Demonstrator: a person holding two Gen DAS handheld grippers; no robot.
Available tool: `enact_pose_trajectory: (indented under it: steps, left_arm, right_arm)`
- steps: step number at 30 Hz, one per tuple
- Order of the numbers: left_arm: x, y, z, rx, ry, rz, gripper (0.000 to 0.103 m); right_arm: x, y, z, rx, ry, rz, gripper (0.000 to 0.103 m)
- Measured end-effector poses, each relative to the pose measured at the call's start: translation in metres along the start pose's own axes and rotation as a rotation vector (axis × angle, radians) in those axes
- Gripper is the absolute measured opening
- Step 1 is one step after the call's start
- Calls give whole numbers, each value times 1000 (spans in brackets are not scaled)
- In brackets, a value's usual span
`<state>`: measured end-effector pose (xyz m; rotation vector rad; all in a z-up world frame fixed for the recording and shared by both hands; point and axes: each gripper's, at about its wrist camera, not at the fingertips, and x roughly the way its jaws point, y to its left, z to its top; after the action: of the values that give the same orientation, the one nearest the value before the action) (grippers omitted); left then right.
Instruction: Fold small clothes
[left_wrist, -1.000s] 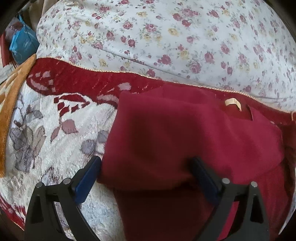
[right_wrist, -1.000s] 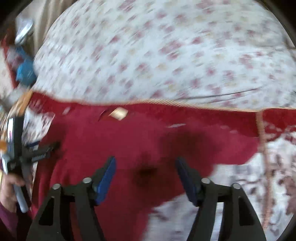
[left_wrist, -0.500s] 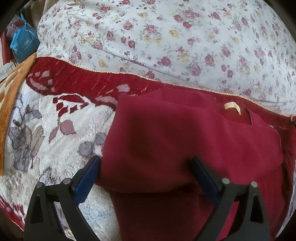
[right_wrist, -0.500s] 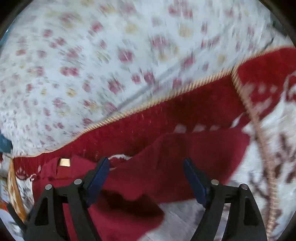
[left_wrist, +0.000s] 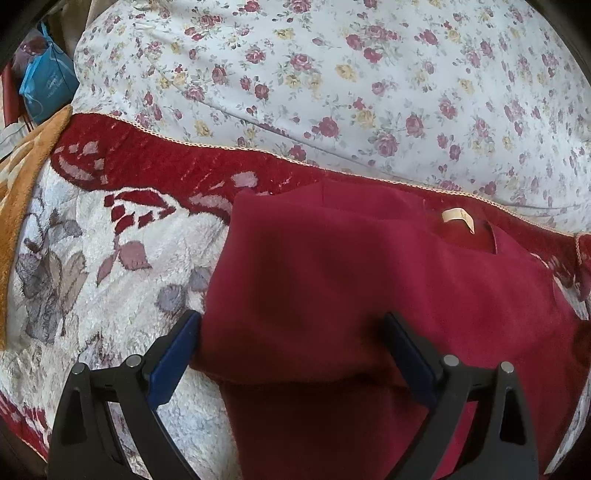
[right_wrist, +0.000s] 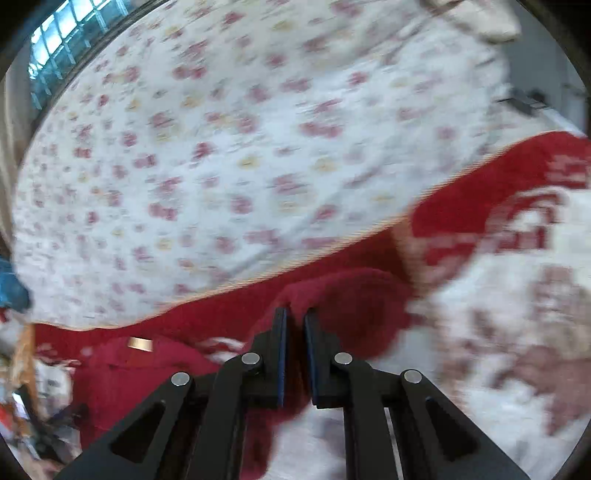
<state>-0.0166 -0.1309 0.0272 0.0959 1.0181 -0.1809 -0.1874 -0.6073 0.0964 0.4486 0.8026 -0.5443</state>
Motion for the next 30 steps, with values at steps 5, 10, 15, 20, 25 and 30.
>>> enact_pose_trajectory:
  steps: [5, 10, 15, 20, 25, 30]
  left_arm:
    - [-4, 1, 0, -6, -3, -3, 97]
    - [-5, 1, 0, -2, -4, 2, 97]
    - [-5, -1, -1, 7, -5, 11, 97]
    - [-5, 2, 1, 9, 1, 2, 97]
    - [-6, 9, 5, -21, -5, -3, 97]
    - [-8, 2, 3, -7, -10, -7, 97]
  right_arm:
    - [-18, -48, -33, 21, 76, -203, 53]
    - [-33, -40, -34, 29, 54, -57, 67]
    - [3, 32, -30, -126, 73, -16, 84]
    - [86, 66, -50, -294, 240, -183, 64]
    - [63, 42, -44, -195, 190, -80, 13]
    - [-20, 25, -22, -65, 54, 292, 13]
